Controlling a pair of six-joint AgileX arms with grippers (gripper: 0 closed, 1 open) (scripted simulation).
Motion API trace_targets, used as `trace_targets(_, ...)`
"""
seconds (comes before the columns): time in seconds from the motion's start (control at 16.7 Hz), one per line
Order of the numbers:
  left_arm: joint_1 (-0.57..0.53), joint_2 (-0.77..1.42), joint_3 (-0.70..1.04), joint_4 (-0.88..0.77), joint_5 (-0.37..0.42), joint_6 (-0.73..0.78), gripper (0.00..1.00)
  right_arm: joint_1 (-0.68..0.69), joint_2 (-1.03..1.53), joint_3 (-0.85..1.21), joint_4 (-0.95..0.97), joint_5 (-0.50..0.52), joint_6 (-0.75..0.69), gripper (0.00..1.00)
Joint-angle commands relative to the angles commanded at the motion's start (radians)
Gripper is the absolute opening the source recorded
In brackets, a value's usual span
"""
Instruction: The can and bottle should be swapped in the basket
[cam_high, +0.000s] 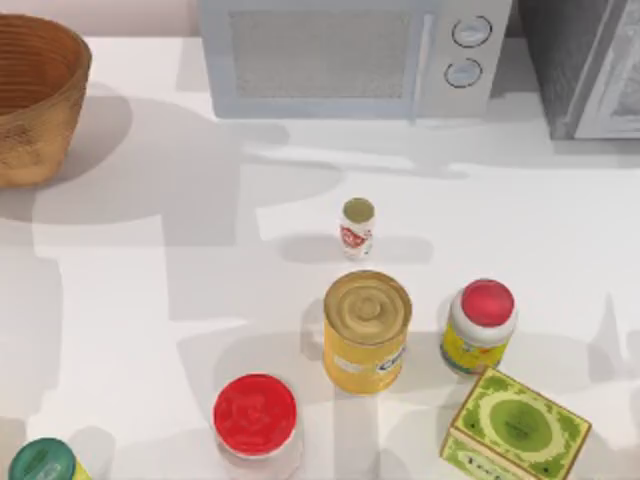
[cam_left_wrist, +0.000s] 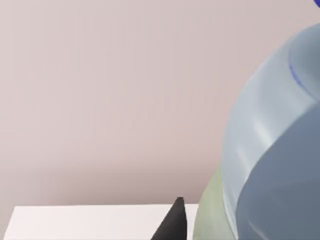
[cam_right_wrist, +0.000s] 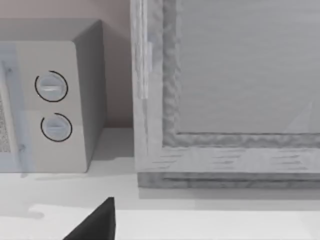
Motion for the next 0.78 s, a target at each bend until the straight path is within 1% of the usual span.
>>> trace_targets(0.78,0.000,0.000,0.000,0.000,0.000,0.000,0.98,0.000,0.000,0.000,0.000,0.000,0.000,1.00)
